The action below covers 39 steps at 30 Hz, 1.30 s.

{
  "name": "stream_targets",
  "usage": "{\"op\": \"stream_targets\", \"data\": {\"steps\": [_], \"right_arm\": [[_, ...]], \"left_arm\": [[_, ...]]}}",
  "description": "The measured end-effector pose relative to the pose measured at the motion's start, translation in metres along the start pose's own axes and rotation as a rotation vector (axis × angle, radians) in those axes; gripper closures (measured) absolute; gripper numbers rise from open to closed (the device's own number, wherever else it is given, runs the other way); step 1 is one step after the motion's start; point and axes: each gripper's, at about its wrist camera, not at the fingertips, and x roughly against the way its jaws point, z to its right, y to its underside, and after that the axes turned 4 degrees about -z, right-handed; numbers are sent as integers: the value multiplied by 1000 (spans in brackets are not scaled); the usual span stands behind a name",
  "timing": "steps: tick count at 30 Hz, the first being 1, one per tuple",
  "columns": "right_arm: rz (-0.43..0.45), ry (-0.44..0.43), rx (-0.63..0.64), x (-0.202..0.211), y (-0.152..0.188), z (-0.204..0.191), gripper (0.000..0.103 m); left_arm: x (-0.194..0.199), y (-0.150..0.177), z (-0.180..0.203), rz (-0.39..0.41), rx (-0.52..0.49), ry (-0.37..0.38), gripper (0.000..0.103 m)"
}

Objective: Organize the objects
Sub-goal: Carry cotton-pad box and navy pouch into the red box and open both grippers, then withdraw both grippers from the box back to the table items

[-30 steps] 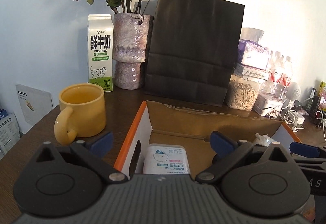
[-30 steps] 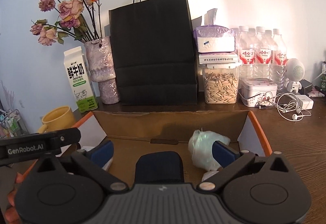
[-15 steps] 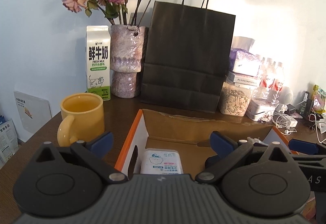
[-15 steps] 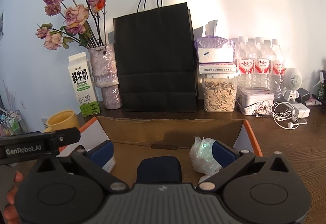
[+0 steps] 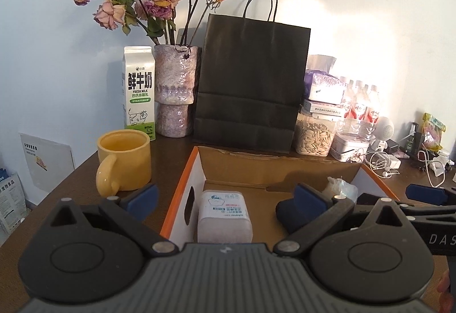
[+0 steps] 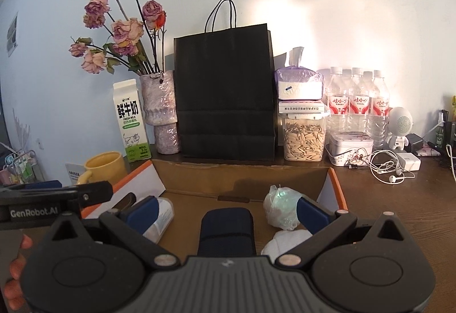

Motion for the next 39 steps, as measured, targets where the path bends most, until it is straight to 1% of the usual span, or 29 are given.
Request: {"op": "stream_targets", "data": {"steps": [15,23,27,31,39], "right_arm": [[-35,13,9,52,37,0,0],[-60,24,28,81,61,3,0],[-85,27,60,95,76,2,0],[-129,26,83,103,92,0,0],[-219,9,115,102,118,0,0]], "left_arm": [[54,26,-9,-21,-28,-16,0],[81,43,-13,-51,-46,-12,0],[94,53,-17,-65,-57,-12,0],[107,64,-20,-80,-64,-7,0],[117,92,-30,-148,-66,-5,0]]}}
